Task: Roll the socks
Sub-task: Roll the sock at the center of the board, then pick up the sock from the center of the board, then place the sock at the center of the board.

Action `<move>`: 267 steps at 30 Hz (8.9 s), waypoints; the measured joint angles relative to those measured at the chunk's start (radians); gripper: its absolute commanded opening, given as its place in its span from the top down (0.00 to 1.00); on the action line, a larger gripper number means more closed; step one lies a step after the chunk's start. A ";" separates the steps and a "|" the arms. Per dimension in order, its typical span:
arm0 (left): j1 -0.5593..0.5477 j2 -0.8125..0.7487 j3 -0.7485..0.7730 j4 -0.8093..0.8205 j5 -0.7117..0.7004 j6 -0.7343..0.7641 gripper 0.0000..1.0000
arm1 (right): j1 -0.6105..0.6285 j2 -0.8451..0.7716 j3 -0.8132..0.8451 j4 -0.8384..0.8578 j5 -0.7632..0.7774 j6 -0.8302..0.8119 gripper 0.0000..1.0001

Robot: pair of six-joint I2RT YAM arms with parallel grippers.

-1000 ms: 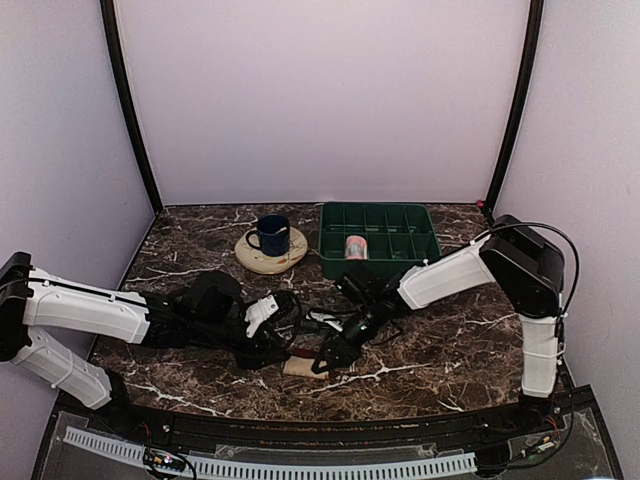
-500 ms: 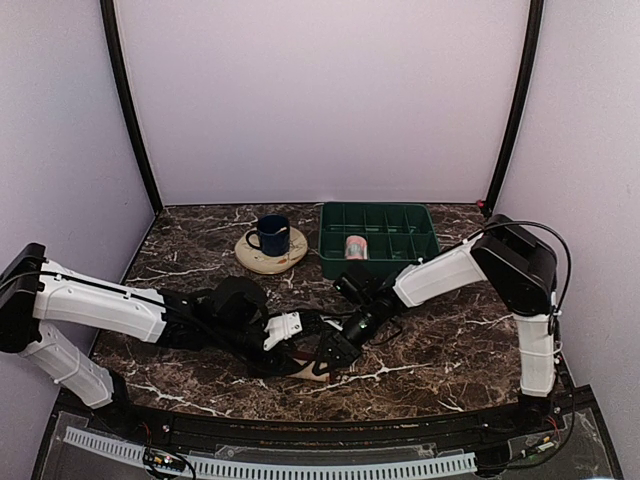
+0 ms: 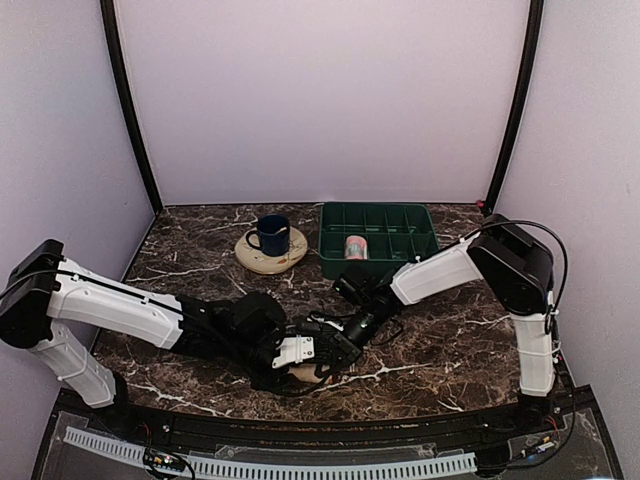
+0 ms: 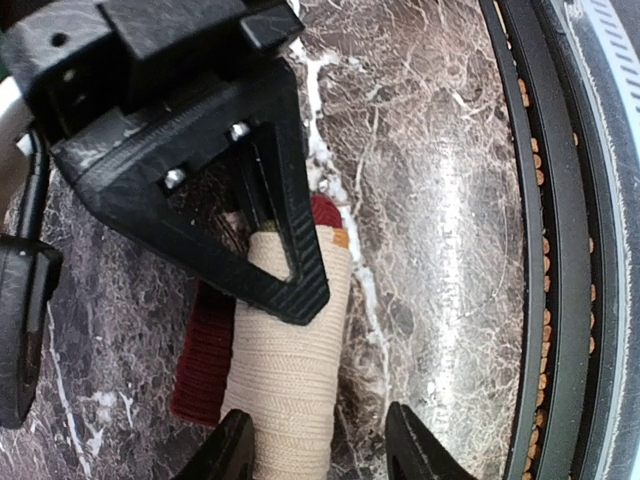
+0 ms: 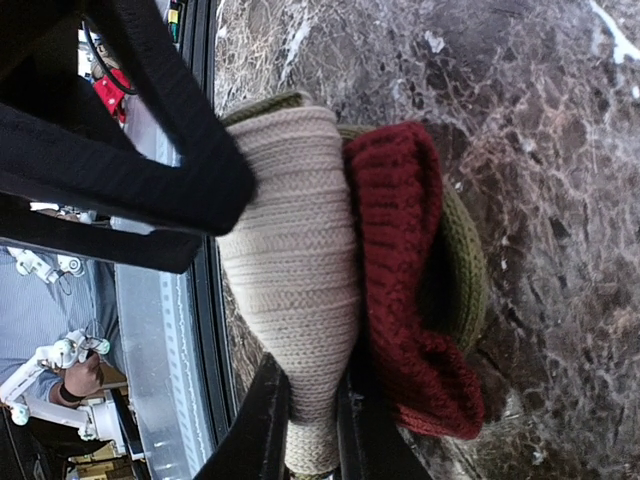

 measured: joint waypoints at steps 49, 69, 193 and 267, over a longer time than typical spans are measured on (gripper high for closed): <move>0.001 0.144 0.090 -0.047 0.047 -0.003 1.00 | -0.006 0.006 -0.012 -0.042 -0.074 0.024 0.66; 0.081 0.171 0.102 -0.055 0.226 -0.087 1.00 | -0.100 -0.114 -0.285 0.280 -0.098 0.243 0.65; 0.378 0.280 0.173 -0.330 0.683 -0.270 0.66 | 0.388 -0.190 -0.075 0.154 0.920 -0.204 1.00; 0.481 0.550 0.769 0.049 0.006 -0.593 0.50 | -0.224 -0.119 0.492 -0.203 1.435 0.339 1.00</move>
